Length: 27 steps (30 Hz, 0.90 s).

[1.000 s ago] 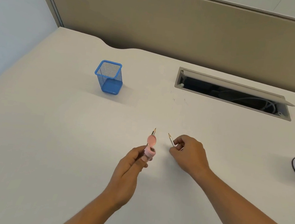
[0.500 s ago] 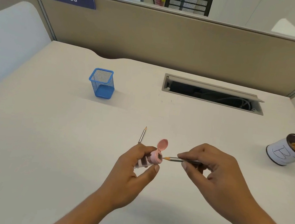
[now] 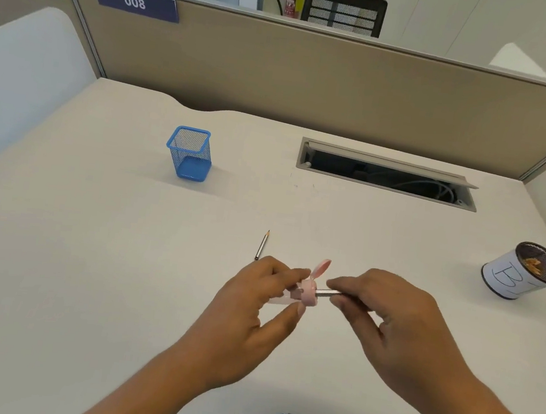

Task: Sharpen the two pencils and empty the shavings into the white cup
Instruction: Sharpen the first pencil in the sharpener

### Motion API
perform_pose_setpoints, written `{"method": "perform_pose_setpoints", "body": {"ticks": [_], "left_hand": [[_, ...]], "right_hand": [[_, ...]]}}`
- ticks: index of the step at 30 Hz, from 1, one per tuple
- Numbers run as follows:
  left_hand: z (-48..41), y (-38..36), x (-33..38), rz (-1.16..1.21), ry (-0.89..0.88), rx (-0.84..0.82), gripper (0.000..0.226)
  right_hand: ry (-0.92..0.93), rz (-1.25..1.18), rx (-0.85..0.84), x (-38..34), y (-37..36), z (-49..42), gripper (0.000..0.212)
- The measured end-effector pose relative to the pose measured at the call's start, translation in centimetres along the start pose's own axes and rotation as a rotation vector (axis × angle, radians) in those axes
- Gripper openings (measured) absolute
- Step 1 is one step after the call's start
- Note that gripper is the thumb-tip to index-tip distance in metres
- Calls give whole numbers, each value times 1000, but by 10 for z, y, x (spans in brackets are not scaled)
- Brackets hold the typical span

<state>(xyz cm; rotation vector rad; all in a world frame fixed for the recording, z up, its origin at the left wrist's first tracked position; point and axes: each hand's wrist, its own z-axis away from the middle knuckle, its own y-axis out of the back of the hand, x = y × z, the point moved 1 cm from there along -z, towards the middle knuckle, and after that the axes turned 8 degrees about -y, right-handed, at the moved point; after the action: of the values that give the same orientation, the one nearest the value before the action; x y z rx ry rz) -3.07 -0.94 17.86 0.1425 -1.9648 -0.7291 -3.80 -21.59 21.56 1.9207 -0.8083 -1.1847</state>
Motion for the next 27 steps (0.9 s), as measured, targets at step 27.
{"method": "perform_pose_setpoints", "body": {"ticks": [27], "left_hand": [[2, -5, 18, -76, -291, 246, 26]], "right_hand": [[-727, -634, -598, -3, 19, -9, 43]]}}
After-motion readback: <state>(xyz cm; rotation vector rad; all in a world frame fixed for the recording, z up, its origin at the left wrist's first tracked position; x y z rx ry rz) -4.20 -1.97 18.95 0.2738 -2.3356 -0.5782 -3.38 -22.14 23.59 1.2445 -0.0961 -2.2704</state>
